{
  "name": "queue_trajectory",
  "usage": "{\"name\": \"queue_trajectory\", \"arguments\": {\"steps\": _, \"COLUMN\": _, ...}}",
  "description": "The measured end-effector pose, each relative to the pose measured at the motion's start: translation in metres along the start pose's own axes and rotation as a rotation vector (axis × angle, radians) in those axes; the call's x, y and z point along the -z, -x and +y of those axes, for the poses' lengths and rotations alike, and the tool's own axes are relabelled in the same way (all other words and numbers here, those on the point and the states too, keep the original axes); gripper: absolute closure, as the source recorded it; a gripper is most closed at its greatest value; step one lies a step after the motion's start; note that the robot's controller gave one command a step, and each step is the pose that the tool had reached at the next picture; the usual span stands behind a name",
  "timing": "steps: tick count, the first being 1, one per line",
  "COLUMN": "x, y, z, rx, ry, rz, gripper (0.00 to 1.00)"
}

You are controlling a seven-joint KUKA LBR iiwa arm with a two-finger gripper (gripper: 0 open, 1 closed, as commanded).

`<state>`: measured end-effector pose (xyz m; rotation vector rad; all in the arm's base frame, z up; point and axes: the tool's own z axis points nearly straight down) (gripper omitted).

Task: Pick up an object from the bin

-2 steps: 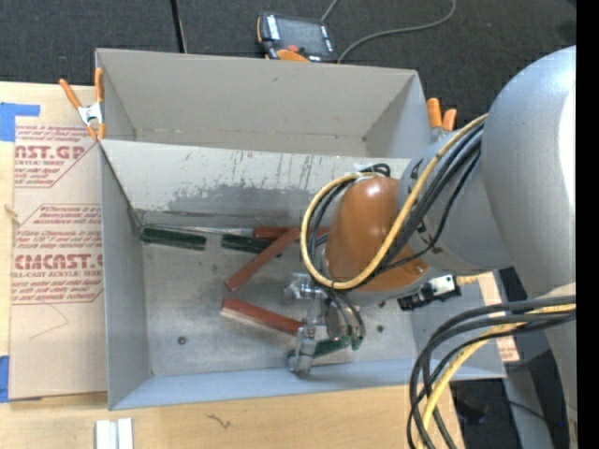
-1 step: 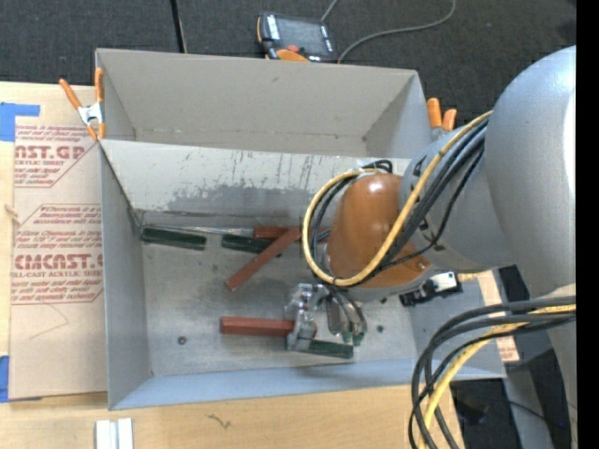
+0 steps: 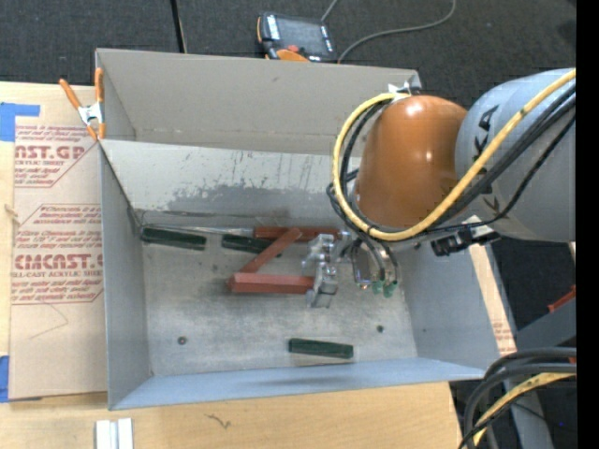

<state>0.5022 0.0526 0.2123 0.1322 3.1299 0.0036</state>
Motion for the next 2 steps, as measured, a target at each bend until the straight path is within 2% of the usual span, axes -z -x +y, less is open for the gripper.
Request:
{"name": "queue_trajectory", "arguments": {"steps": 1, "x": -0.026, "y": -0.014, "z": 0.022, "rx": 0.113, "ry": -0.002, "rz": 0.01, "gripper": 1.0}}
{"name": "queue_trajectory", "arguments": {"steps": 2, "x": 0.034, "y": 0.002, "z": 0.031, "rx": 0.273, "ry": -0.001, "rz": 0.002, "gripper": 1.0}}
